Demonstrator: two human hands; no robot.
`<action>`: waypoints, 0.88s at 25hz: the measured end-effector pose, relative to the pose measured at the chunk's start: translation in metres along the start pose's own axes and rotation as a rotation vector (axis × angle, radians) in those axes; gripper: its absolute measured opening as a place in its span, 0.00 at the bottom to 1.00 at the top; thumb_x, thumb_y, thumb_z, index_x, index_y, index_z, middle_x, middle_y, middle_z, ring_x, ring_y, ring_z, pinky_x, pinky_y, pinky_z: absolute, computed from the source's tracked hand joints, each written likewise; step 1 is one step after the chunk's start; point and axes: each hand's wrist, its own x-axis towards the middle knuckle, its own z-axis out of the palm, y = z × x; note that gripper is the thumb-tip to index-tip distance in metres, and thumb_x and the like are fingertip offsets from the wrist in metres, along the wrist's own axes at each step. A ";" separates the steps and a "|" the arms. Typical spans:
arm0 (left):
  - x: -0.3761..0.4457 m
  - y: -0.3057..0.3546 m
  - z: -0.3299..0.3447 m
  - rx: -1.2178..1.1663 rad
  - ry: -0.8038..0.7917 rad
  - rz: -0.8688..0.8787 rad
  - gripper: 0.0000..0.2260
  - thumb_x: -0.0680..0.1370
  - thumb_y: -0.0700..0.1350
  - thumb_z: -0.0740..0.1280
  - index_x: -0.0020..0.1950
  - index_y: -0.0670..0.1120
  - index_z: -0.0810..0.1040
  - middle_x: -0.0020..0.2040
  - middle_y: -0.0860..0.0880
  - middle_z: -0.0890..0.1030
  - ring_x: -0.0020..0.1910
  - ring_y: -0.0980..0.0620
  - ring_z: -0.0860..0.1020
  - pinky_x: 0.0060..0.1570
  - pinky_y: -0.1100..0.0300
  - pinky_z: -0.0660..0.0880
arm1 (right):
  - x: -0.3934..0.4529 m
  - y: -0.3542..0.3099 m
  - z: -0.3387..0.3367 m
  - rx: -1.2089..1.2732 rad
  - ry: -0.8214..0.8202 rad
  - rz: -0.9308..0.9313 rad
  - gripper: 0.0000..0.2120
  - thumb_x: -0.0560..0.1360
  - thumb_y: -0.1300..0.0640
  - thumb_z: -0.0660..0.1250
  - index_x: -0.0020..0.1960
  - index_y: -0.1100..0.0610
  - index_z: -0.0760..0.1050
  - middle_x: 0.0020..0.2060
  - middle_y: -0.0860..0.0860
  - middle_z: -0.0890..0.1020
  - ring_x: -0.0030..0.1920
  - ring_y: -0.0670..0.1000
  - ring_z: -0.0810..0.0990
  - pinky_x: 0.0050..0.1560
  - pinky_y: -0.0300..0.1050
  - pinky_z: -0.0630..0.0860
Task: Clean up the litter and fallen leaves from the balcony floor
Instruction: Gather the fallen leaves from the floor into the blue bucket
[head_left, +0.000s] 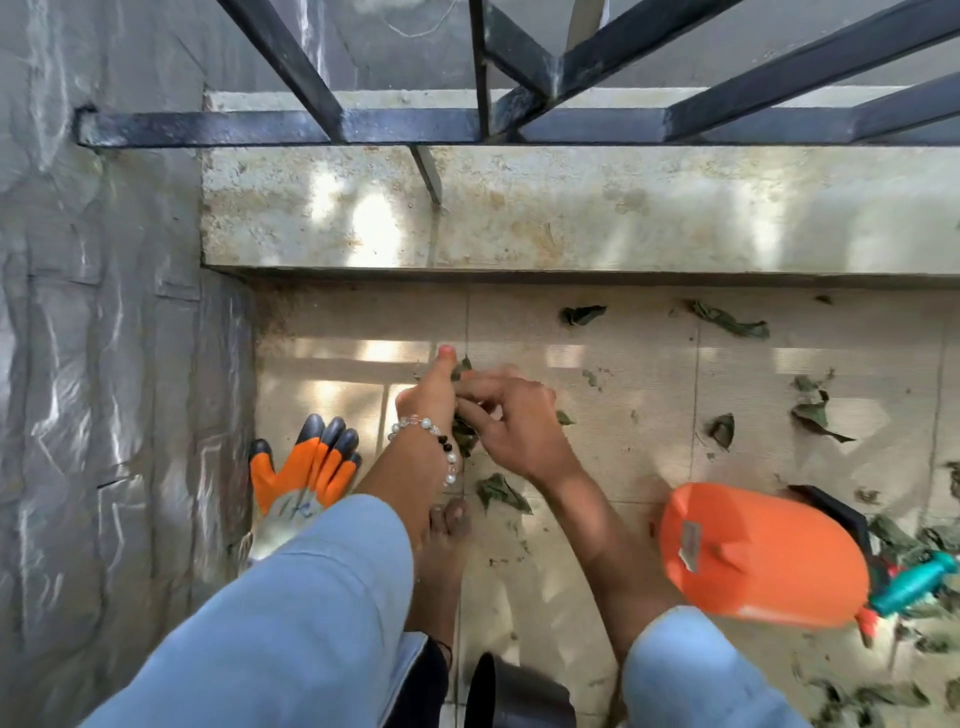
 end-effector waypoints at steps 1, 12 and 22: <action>0.003 0.002 -0.004 0.000 0.031 0.020 0.23 0.67 0.61 0.74 0.45 0.42 0.81 0.36 0.46 0.83 0.30 0.49 0.81 0.35 0.56 0.80 | 0.004 0.003 -0.011 0.048 -0.095 0.031 0.09 0.75 0.55 0.69 0.54 0.49 0.82 0.50 0.44 0.84 0.53 0.44 0.78 0.58 0.45 0.70; 0.006 0.007 -0.044 0.123 -0.059 0.090 0.08 0.81 0.44 0.63 0.44 0.42 0.72 0.28 0.46 0.74 0.19 0.54 0.66 0.20 0.69 0.61 | 0.068 0.108 -0.048 -0.756 0.120 0.213 0.14 0.74 0.69 0.60 0.57 0.66 0.78 0.61 0.64 0.74 0.60 0.63 0.72 0.57 0.51 0.73; 0.013 -0.014 -0.064 0.248 -0.053 0.068 0.08 0.81 0.37 0.60 0.57 0.42 0.77 0.44 0.44 0.83 0.22 0.53 0.68 0.18 0.67 0.64 | -0.017 0.122 0.023 -0.836 -0.016 0.157 0.11 0.74 0.67 0.64 0.56 0.64 0.77 0.54 0.60 0.77 0.55 0.59 0.73 0.46 0.48 0.76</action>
